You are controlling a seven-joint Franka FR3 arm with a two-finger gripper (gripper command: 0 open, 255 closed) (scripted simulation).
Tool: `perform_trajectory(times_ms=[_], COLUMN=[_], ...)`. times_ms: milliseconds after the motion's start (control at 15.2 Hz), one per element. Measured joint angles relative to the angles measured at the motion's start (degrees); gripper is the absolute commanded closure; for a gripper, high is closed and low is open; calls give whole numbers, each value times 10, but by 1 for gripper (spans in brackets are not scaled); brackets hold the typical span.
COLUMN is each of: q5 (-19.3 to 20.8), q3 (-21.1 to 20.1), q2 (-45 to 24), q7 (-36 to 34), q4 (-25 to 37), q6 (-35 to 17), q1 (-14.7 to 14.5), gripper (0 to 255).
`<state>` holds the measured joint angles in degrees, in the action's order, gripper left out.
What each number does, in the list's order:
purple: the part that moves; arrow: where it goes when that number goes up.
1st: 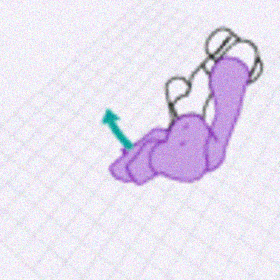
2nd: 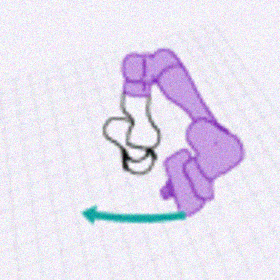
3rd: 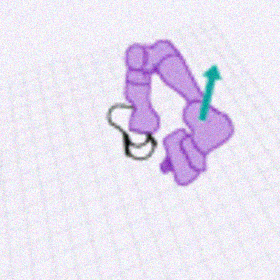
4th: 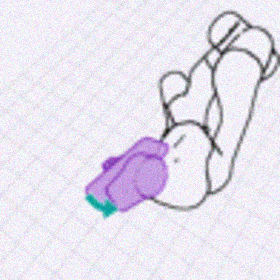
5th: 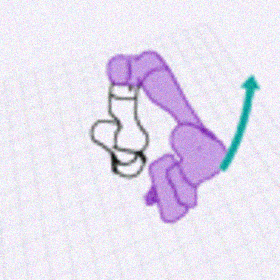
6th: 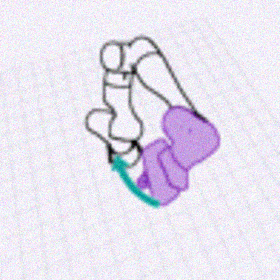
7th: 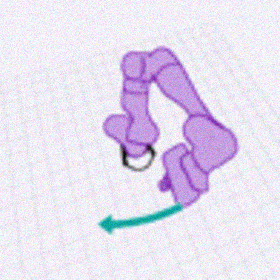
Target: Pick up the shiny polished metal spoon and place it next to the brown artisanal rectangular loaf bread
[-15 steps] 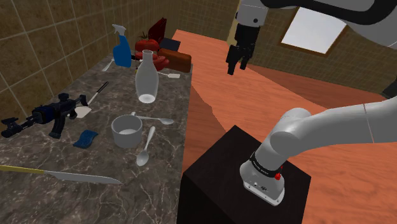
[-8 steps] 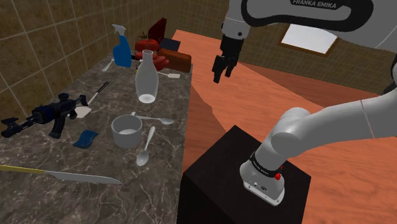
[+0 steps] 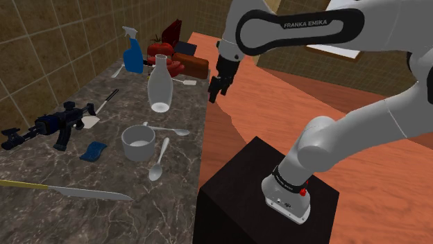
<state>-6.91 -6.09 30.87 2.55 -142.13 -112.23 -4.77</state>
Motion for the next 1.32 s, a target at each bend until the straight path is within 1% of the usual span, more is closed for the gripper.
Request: perform_trajectory(times_ms=[198, 396, 924, 1056, 1320], q5=[-15, -29, -60, -64, -67], q3=[-9, -21, -44, -52, -58], q2=[-41, -98, -242, -286, -325], q7=[16, 31, 86, 97, 104], q4=[-7, -5, 35, 60, 71], q6=[-67, -141, -293, -325, -363], q1=[-16, -31, -67, -75, -82], gripper=[0, 0, 0, 0, 0])
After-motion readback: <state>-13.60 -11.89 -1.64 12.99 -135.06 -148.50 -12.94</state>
